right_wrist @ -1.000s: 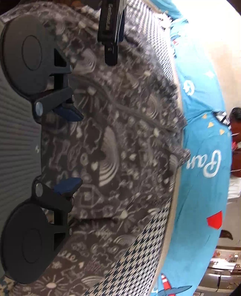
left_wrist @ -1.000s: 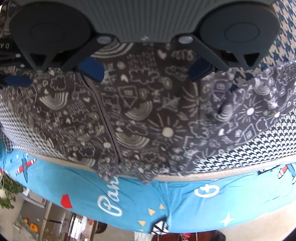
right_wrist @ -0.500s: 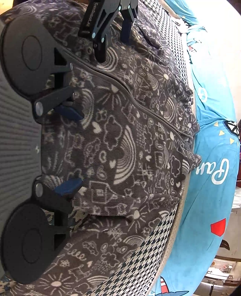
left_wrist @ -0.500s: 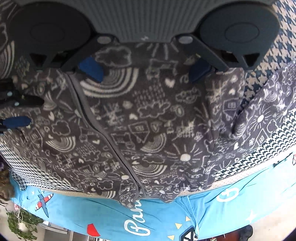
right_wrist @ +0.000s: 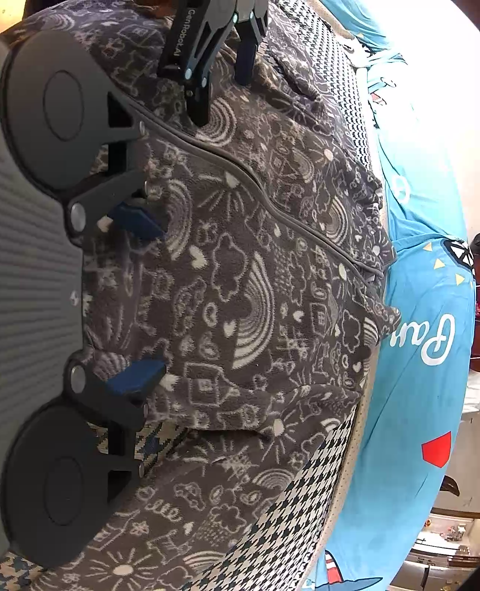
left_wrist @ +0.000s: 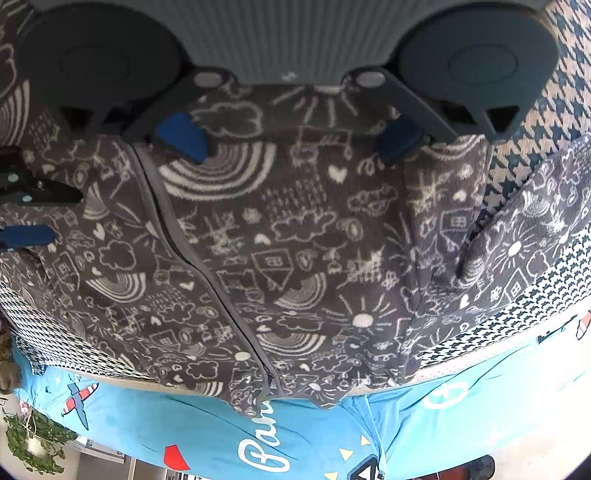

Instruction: Fold clothes

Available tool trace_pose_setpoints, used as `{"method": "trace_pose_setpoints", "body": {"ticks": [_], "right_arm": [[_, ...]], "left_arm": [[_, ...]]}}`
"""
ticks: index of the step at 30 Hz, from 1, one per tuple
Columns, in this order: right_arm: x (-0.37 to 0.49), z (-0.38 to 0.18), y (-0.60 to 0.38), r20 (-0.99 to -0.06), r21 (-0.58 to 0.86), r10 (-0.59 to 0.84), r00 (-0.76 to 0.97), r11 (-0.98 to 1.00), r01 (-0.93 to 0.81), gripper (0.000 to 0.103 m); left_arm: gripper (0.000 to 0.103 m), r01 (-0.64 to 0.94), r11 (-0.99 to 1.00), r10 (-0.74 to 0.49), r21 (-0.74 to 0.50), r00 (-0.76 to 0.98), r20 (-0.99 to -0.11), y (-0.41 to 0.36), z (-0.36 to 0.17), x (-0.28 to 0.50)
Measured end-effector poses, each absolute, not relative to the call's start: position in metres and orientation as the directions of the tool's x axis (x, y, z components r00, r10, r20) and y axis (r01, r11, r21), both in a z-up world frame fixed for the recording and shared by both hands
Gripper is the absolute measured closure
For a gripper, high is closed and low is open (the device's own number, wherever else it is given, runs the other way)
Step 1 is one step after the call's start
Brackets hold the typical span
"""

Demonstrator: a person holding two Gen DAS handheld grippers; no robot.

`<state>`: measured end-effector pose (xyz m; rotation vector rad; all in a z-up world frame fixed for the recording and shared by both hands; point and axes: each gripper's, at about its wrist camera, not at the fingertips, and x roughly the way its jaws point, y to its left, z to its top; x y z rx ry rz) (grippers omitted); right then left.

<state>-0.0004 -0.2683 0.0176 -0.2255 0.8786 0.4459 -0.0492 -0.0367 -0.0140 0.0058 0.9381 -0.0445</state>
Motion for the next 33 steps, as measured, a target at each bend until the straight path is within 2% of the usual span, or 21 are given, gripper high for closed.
{"method": "trace_pose_setpoints", "body": {"ticks": [10,14,18,26,33], "right_arm": [[-0.004,0.021,-0.267,-0.776,-0.022,0.285,0.562,0.879,-0.476,0.027],[-0.005,0.03,-0.266,-0.737,-0.048,0.28,0.615,0.886,-0.462,0.027],[0.002,0.036,-0.271,-0.722,-0.007,0.268,0.638,0.919,-0.394,0.027],[0.016,0.023,-0.276,-0.783,-0.039,0.168,0.599,0.948,-0.316,0.024],[0.017,0.018,-0.279,-0.791,-0.049,0.155,0.591,0.948,-0.314,0.019]], "left_arm": [[0.0,0.027,1.0,-0.028,-0.015,0.58,-0.814,-0.038,-0.013,-0.048],[0.0,-0.003,0.999,-0.034,-0.044,0.566,-0.824,-0.037,-0.009,-0.044],[0.0,-0.035,0.993,-0.07,-0.111,0.586,-0.808,-0.037,-0.002,-0.041],[0.0,-0.051,0.997,-0.021,-0.059,0.562,-0.827,-0.056,-0.003,-0.028],[0.0,-0.046,0.999,0.028,0.002,0.568,-0.823,-0.065,-0.012,-0.031]]}}
